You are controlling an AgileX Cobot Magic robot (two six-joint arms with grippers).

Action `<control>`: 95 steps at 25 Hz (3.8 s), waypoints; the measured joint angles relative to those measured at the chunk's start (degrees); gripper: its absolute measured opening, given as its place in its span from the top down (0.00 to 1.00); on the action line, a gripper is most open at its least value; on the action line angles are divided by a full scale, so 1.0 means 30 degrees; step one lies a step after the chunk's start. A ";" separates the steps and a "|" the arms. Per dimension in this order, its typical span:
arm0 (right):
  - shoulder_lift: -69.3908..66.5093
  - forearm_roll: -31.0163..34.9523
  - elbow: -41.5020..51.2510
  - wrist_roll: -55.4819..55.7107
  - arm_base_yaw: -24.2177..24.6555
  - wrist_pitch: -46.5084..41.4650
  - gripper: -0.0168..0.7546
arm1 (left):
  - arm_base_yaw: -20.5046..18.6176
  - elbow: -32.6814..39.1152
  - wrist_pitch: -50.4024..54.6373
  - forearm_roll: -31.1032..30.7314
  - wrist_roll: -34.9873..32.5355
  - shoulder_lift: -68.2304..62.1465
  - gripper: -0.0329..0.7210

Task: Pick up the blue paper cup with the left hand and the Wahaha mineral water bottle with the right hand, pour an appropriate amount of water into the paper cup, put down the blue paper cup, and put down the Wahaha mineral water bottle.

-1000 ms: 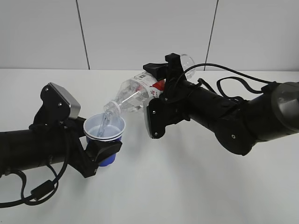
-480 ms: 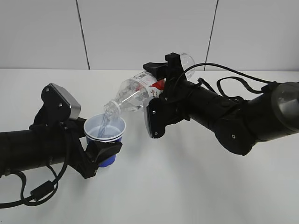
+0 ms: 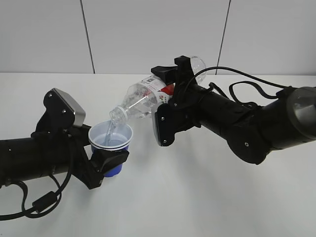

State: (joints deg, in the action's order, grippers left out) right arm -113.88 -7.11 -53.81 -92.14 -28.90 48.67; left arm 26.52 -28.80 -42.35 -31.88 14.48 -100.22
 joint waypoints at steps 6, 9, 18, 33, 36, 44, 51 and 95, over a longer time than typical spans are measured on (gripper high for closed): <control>0.0000 0.0000 0.0000 0.0000 0.0000 0.0013 0.34 | 0.0000 0.0000 0.0000 -0.0013 0.0000 0.0000 0.23; 0.0000 0.0000 0.0000 0.0000 0.0000 0.0013 0.34 | 0.0000 0.0000 0.0000 -0.0013 0.0000 0.0000 0.23; 0.0000 0.0000 0.0000 0.1783 0.0000 0.0088 0.34 | 0.0000 0.0000 0.0000 0.0050 0.0000 0.0000 0.23; 0.0000 0.0000 0.0000 1.5203 0.0000 0.0131 0.34 | 0.0000 0.0000 -0.0456 0.2136 0.0000 0.0000 0.23; 0.0000 0.0000 0.0000 1.7767 0.0000 0.0131 0.34 | 0.0000 0.0000 -0.0918 0.3733 -0.0670 0.0000 0.23; 0.0000 0.0000 -0.0031 2.1594 0.0000 0.0131 0.34 | -0.0398 0.0000 -0.3026 0.8059 -0.3360 -0.0588 0.23; 0.0000 0.0054 -0.0031 2.3008 0.0063 0.0131 0.34 | -0.1896 0.0000 -0.5485 0.8990 -0.3521 -0.2762 0.23; 0.0000 0.1483 -0.0031 2.3629 0.0063 0.0131 0.34 | -0.2691 -0.3491 -0.6584 0.9310 -0.3554 -0.9073 0.08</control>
State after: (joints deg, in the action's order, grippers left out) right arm -113.88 -2.66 -53.90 -21.25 -28.71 49.06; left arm 18.44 -39.28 -62.10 -3.95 3.82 -127.44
